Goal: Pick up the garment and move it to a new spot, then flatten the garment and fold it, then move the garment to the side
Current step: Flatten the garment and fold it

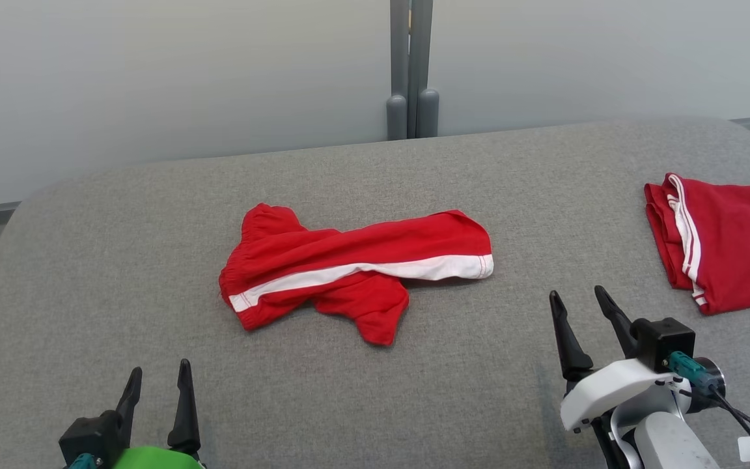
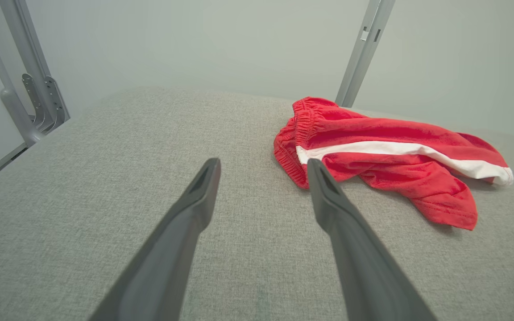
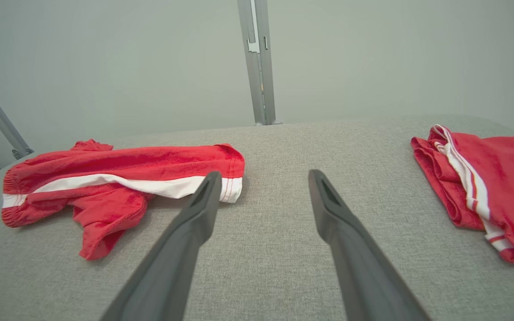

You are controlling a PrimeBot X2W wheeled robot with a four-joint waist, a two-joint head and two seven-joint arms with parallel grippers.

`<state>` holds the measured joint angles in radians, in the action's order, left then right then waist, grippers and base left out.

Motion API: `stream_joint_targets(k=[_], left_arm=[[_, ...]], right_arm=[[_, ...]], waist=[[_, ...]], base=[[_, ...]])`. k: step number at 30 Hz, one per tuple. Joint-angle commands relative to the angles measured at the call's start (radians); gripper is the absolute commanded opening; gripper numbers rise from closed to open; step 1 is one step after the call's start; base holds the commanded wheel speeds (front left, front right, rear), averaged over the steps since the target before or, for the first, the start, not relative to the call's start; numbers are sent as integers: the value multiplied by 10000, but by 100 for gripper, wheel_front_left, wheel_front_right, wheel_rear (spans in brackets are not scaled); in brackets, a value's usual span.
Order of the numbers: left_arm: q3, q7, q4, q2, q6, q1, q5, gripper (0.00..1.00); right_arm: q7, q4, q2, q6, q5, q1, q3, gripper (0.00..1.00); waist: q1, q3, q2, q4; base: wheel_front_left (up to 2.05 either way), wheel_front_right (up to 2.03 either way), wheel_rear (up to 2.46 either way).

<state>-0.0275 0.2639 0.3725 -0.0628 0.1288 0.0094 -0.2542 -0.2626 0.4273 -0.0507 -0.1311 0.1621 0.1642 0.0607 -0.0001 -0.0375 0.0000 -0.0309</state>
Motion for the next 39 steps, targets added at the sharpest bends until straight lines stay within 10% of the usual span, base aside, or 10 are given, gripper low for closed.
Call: stream_joint_targets(k=[1,39], left_arm=[[-25,-1,-33,5,25,127,43,100],[1952,-1,1153,-448,9,-3223,-1152,100]], right_arm=[[-25,-37,-17,11,-58,-129,18,100],[-25,336,-83,13,-110,2161,585,100]], waist=[[1,-36,0,-26],[1,3149,0,20]], base=[[0,0,0],[0,0,0]])
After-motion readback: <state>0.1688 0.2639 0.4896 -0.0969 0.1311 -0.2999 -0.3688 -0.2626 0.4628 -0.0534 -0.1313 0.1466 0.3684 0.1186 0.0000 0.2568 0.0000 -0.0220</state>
